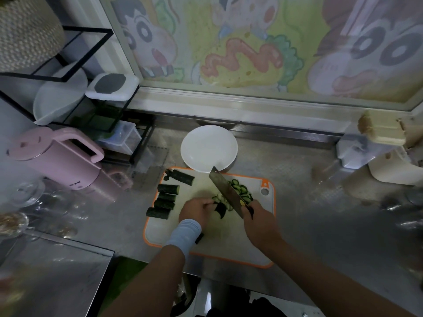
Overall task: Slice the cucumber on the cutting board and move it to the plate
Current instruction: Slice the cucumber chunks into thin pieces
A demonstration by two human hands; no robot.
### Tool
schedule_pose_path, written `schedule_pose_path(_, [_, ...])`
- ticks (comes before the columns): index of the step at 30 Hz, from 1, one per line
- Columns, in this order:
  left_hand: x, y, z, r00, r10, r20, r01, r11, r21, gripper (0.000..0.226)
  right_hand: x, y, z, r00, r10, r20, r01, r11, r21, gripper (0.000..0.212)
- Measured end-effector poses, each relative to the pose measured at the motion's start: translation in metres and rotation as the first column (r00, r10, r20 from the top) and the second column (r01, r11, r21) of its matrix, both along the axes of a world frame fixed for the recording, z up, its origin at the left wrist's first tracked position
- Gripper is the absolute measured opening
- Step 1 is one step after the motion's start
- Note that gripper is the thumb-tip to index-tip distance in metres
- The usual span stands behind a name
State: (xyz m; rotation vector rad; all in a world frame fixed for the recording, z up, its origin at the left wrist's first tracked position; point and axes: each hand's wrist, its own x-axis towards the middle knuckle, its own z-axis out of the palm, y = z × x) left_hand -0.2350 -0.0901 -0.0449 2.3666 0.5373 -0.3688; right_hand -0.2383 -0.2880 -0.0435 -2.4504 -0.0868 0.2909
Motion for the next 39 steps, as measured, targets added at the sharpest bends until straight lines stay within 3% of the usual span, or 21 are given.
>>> schedule_pose_path(4, [-0.029, 0.02, 0.0, 0.989, 0.135, 0.063, -0.133, 0.991, -0.034, 0.018, -0.009, 0.013, 0.002, 0.995, 0.095, -0.044, -0.097, 0.995, -0.037, 0.023])
schedule_pose_path(6, [-0.049, 0.03, -0.001, 0.995, 0.088, 0.042, -0.089, 0.996, 0.01, 0.012, -0.017, 0.023, 0.001, 0.984, 0.173, -0.037, -0.174, 0.984, -0.035, 0.024])
schedule_pose_path(9, [-0.077, 0.034, -0.006, 0.999, 0.041, -0.026, -0.04, 0.999, 0.028, 0.022, -0.031, 0.033, -0.002, 0.955, 0.295, -0.002, -0.295, 0.954, -0.052, 0.027])
schedule_pose_path(12, [-0.093, 0.029, -0.016, 0.999, 0.046, 0.024, -0.046, 0.999, 0.015, 0.019, -0.042, 0.034, -0.008, 0.93, 0.366, 0.016, -0.363, 0.926, -0.109, 0.03])
schedule_pose_path(23, [-0.086, 0.015, -0.022, 0.992, 0.036, 0.122, -0.042, 0.998, 0.052, 0.02, -0.043, 0.024, -0.016, 0.911, 0.413, 0.011, -0.409, 0.905, -0.117, 0.027])
schedule_pose_path(28, [-0.088, 0.011, -0.031, 0.982, -0.061, 0.176, 0.042, 0.993, 0.111, 0.016, -0.037, 0.027, -0.016, 0.883, 0.47, 0.0, -0.468, 0.879, -0.09, 0.033])
schedule_pose_path(36, [-0.089, 0.011, -0.038, 0.932, -0.206, 0.299, 0.134, 0.96, 0.246, 0.015, -0.032, 0.028, -0.015, 0.816, 0.57, 0.098, -0.536, 0.809, -0.242, 0.036])
schedule_pose_path(39, [-0.089, 0.011, -0.04, 0.944, -0.217, 0.25, 0.153, 0.956, 0.252, 0.016, -0.037, 0.03, -0.014, 0.804, 0.57, 0.17, -0.494, 0.799, -0.343, 0.031])
